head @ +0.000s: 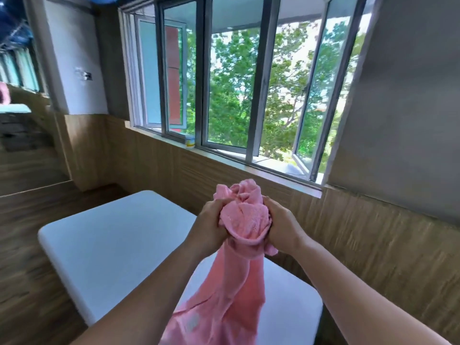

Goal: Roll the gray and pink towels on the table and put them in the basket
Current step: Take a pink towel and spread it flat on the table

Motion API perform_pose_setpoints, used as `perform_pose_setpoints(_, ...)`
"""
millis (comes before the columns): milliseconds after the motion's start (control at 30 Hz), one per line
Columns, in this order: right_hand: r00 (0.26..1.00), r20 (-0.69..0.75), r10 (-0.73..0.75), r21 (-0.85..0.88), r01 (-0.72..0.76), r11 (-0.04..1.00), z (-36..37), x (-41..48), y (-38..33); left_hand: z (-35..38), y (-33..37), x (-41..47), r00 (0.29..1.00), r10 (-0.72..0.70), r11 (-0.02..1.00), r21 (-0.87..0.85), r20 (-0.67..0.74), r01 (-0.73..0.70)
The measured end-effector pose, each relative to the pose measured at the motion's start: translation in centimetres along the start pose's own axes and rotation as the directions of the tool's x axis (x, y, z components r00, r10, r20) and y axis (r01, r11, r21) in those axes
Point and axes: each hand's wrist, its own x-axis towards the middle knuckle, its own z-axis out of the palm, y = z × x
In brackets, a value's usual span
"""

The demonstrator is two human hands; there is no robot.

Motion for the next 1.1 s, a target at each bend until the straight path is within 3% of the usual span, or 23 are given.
perform_pose_setpoints(200, 0.972, 0.203, -0.117, -0.209, 0.16, 0.965, 2.9, 3.1, 10.4, 1.2, -6.5, -3.7, 0.929, -0.37, 0.912, 0.186, -0.018, 0.366)
perform_pose_setpoints(400, 0.864, 0.503, 0.02, -0.45, 0.242, 0.86, 3.6, 6.1, 19.6, 7.1, -9.6, -8.5, 0.732, -0.663, 0.696, 0.233, -0.153, 0.679)
perform_pose_setpoints(533, 0.813, 0.581, -0.038, -0.485, 0.384, 0.786, 2.3, 8.7, 23.9, 9.0, -10.5, -12.3, 0.624, -0.747, 0.528, 0.363, -0.232, 0.767)
perform_pose_setpoints(667, 0.773, 0.632, -0.061, -0.4, 0.393, 0.828, 2.0, 9.6, 24.8, 9.1, -9.9, -14.3, 0.685, -0.677, 0.518, 0.487, -0.269, 0.703)
perform_pose_setpoints(800, 0.729, 0.682, -0.053, -0.355, 0.393, 0.848, 1.1, 9.3, 24.8, 8.3, -8.3, -13.5, 0.703, -0.628, 0.595, 0.377, -0.334, 0.71)
perform_pose_setpoints(900, 0.676, 0.736, -0.027, -0.424, 0.492, 0.76, -0.7, 10.3, 25.2, 7.1, -7.4, -13.2, 0.737, -0.643, 0.626, 0.411, -0.209, 0.663)
perform_pose_setpoints(1000, 0.639, 0.768, -0.047, -0.479, 0.621, 0.62, -2.3, 11.8, 25.7, 5.5, -7.3, -13.6, 0.755, -0.65, 0.566, 0.605, -0.091, 0.56)
perform_pose_setpoints(1100, 0.651, 0.755, -0.077, -0.513, 0.659, 0.549, -2.8, 13.7, 26.3, 4.3, -8.0, -14.4, 0.751, -0.631, 0.479, 0.665, -0.192, 0.573)
